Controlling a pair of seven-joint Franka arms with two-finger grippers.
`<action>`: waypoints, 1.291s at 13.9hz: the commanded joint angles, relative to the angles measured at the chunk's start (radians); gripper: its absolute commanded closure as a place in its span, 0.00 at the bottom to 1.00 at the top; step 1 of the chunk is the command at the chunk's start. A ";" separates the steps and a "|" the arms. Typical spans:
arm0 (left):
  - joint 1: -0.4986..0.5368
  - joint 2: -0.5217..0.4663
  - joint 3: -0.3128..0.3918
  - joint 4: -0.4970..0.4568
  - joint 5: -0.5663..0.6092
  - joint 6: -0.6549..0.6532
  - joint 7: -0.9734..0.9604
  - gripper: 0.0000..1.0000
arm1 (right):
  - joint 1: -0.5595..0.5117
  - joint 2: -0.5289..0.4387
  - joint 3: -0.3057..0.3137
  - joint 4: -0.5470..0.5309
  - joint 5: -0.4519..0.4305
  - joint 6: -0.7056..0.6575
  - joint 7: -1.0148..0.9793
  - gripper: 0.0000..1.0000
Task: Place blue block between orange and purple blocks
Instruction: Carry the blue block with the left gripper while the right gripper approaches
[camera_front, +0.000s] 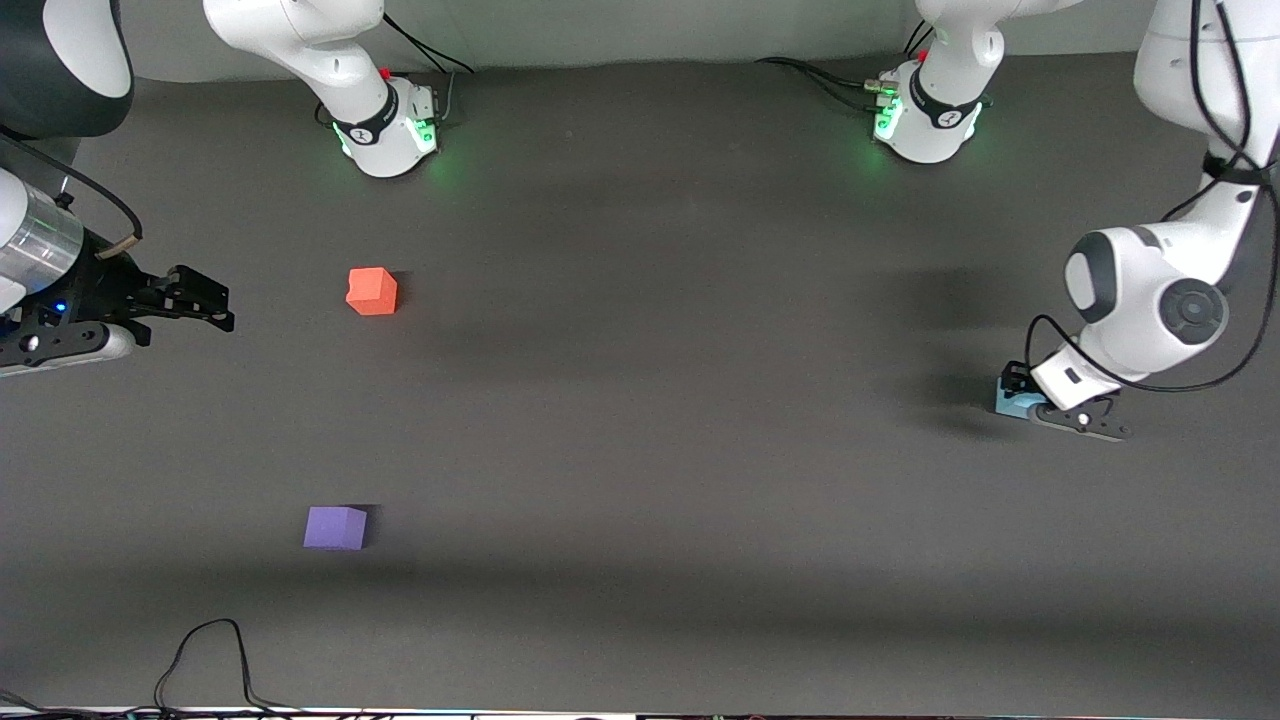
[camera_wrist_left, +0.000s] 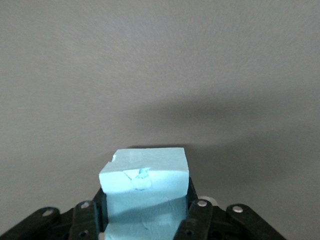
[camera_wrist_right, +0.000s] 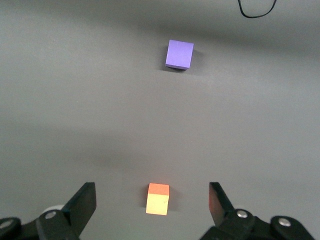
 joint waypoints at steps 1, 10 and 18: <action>-0.018 -0.086 -0.012 0.180 0.003 -0.295 -0.075 0.66 | 0.007 -0.026 -0.006 -0.025 0.018 0.011 0.003 0.00; -0.430 -0.025 -0.066 0.535 -0.012 -0.587 -0.731 0.66 | 0.007 -0.026 -0.010 -0.031 0.016 0.011 0.003 0.00; -0.831 0.286 -0.065 0.716 0.040 -0.391 -1.187 0.66 | 0.007 -0.026 -0.010 -0.055 0.055 0.019 0.009 0.00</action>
